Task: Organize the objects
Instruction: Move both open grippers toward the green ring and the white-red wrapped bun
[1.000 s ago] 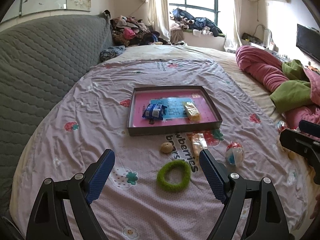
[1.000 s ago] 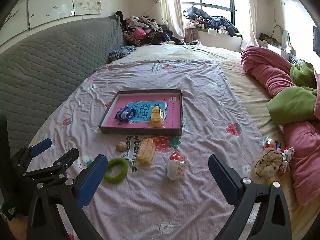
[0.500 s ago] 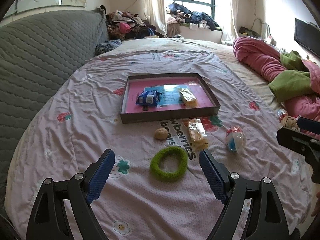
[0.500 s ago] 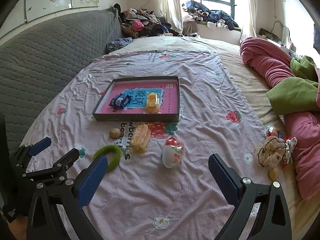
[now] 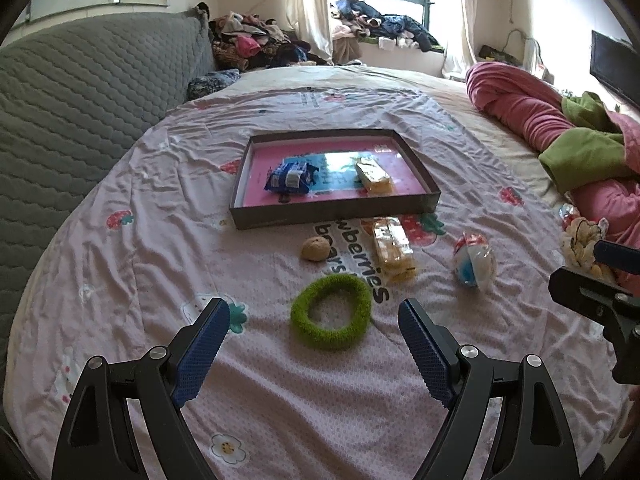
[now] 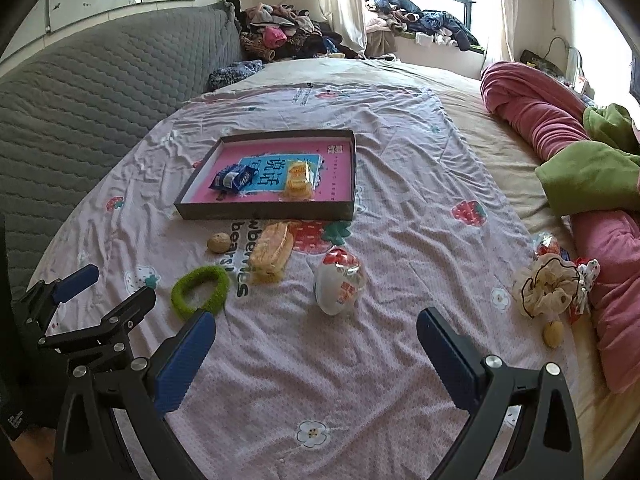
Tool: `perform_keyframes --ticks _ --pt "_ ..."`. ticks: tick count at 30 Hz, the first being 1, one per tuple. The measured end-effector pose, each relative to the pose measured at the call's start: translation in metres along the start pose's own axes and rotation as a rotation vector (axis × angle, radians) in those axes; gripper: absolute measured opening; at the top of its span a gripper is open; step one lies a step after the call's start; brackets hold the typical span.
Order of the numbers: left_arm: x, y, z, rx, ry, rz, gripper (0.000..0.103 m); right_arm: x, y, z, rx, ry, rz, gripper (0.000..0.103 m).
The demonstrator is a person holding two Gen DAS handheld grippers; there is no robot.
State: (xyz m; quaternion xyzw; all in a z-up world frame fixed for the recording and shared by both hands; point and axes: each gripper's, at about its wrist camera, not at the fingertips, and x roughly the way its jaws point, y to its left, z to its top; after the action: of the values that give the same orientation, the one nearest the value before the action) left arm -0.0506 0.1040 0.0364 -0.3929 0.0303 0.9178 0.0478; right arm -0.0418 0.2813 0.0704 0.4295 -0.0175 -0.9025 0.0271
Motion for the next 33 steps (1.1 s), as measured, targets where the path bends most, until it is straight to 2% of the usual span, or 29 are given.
perform_keyframes --ticks 16,33 --pt "0.031 -0.005 -0.022 0.011 0.045 -0.031 0.087 0.029 -0.006 -0.014 0.002 0.047 -0.004 0.102" --pt "0.063 -0.005 -0.028 0.007 0.075 -0.034 0.087 0.059 -0.014 -0.017 0.008 0.078 -0.024 0.102"
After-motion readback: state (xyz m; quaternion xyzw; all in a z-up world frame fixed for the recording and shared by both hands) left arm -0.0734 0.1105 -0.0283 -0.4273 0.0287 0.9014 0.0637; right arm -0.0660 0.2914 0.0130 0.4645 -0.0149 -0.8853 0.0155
